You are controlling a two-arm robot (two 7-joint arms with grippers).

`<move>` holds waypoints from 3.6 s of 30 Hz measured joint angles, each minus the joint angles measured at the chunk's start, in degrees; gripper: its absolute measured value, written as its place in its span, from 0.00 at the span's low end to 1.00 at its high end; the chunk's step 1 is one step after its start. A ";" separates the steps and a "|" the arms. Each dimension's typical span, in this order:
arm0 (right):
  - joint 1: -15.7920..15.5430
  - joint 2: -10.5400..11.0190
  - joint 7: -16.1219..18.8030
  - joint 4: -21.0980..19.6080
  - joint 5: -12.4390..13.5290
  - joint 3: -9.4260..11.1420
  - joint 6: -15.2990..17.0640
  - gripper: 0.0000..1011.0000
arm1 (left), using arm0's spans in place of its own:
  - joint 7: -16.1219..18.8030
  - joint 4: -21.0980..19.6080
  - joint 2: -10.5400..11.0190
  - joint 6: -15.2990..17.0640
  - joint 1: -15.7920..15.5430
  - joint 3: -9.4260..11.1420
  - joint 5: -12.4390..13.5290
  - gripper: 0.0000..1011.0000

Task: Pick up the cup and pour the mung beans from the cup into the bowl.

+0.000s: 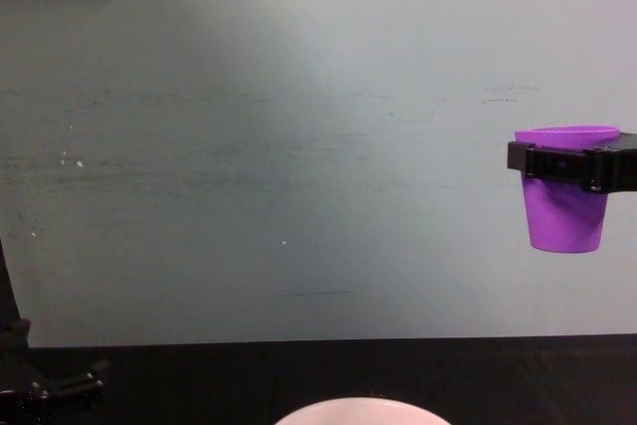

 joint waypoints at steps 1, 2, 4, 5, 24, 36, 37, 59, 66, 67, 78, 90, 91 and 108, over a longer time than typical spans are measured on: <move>0.00 0.00 0.00 0.00 0.00 0.00 0.00 0.74 | 0.00 0.00 0.00 0.00 0.00 0.00 0.00 0.99; 0.00 0.00 0.00 0.00 0.00 0.00 0.00 0.74 | 0.00 0.00 0.00 0.00 0.00 0.00 0.00 0.99; 0.00 0.00 0.00 0.00 0.00 0.00 0.00 0.74 | 0.00 0.00 0.00 0.00 0.00 0.00 0.00 0.99; 0.00 0.00 0.00 0.00 0.00 0.00 0.00 0.74 | 0.00 0.00 0.00 0.00 0.00 -0.01 0.00 0.99; 0.00 0.00 -0.01 0.00 0.00 0.00 0.01 0.74 | 0.00 0.00 0.00 0.00 0.00 0.00 0.00 0.99; 0.00 0.00 0.00 0.00 0.00 0.00 0.00 0.74 | 0.00 0.00 0.00 0.00 0.00 0.00 0.00 0.99; 0.00 0.00 0.00 0.00 0.00 0.00 0.00 0.74 | 0.00 0.00 0.00 0.00 0.00 0.00 0.00 0.99; 0.00 0.00 0.00 0.00 0.00 0.00 0.01 0.74 | 0.00 0.00 0.00 0.00 0.00 0.00 0.00 0.99; 0.00 0.00 0.00 0.00 0.00 0.00 0.01 0.74 | 0.00 0.00 0.00 0.00 0.00 0.00 0.00 0.99; 0.00 0.00 0.00 0.00 0.00 0.00 0.00 0.74 | 0.00 0.00 0.00 0.00 0.00 0.00 0.00 0.99; 0.00 0.00 -0.01 0.00 0.00 0.00 0.01 0.74 | 0.00 0.00 0.00 0.00 0.00 0.00 0.00 0.99; 0.01 0.00 0.00 0.00 0.00 0.00 0.01 0.74 | 0.00 0.00 0.00 0.00 0.00 -0.01 0.00 0.99; 0.01 0.00 0.00 0.00 0.00 0.00 0.01 0.74 | 0.00 0.00 0.00 0.00 0.00 -0.01 0.00 0.99; 0.00 0.00 0.00 0.00 0.00 0.00 0.01 0.74 | 0.00 0.00 0.00 0.00 0.00 0.00 0.00 0.99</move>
